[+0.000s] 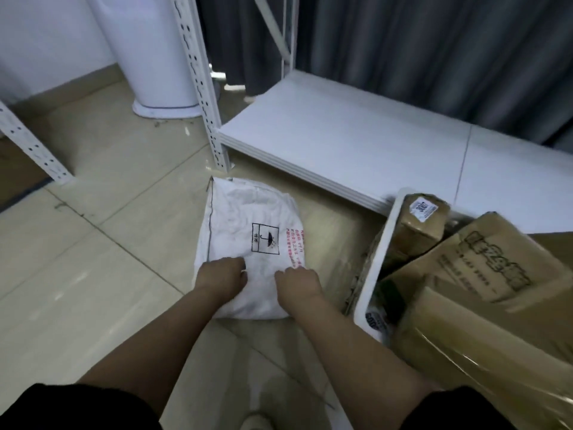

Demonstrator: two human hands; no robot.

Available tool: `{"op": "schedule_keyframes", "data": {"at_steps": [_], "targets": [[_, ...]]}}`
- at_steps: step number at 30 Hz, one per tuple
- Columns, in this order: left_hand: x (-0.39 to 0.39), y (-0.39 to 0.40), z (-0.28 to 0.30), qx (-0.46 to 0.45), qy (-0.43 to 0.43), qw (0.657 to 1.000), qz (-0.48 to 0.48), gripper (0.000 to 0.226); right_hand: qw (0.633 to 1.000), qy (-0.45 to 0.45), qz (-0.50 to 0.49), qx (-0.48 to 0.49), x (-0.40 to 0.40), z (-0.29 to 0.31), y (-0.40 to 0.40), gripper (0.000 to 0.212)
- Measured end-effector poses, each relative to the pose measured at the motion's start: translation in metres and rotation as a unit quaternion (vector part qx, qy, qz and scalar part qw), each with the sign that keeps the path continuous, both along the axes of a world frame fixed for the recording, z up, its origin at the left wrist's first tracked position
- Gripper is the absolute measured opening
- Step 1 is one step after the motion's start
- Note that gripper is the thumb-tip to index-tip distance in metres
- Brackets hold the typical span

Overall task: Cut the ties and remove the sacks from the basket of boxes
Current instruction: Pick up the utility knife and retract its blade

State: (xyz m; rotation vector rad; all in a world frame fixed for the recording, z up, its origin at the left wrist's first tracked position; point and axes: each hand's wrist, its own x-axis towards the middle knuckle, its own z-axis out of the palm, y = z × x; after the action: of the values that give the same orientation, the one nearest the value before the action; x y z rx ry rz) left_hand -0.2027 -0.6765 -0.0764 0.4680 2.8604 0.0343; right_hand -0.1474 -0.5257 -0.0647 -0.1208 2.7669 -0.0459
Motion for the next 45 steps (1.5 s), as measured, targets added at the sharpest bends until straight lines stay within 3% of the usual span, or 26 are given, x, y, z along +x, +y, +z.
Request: {"op": "schedule_keyframes", "data": {"at_steps": [11,21,28,34,40,45], "targets": [[0.09,0.094,0.23,0.038,0.076,0.994,-0.069,0.026,0.984,0.153,-0.016,0.088,0.099,0.232,0.056,0.027],[0.222,0.221,0.349,0.043,0.146,0.963,-0.221,0.031,0.955,0.197,-0.151,0.16,0.251,0.332,0.162,0.026],[0.313,0.334,0.36,0.048,0.134,0.934,-0.329,0.031,0.924,0.174,-0.288,0.183,0.347,0.339,0.271,0.028],[0.376,0.433,0.335,0.071,0.089,0.913,-0.392,0.031,0.898,0.116,-0.389,0.172,0.431,0.312,0.359,0.03],[0.436,0.52,0.259,0.037,0.026,0.877,-0.478,0.027,0.863,0.013,-0.491,0.121,0.5,0.225,0.429,0.027],[0.459,0.561,0.181,-0.005,-0.035,0.864,-0.502,0.024,0.85,-0.052,-0.516,0.094,0.52,0.14,0.458,0.031]]}}
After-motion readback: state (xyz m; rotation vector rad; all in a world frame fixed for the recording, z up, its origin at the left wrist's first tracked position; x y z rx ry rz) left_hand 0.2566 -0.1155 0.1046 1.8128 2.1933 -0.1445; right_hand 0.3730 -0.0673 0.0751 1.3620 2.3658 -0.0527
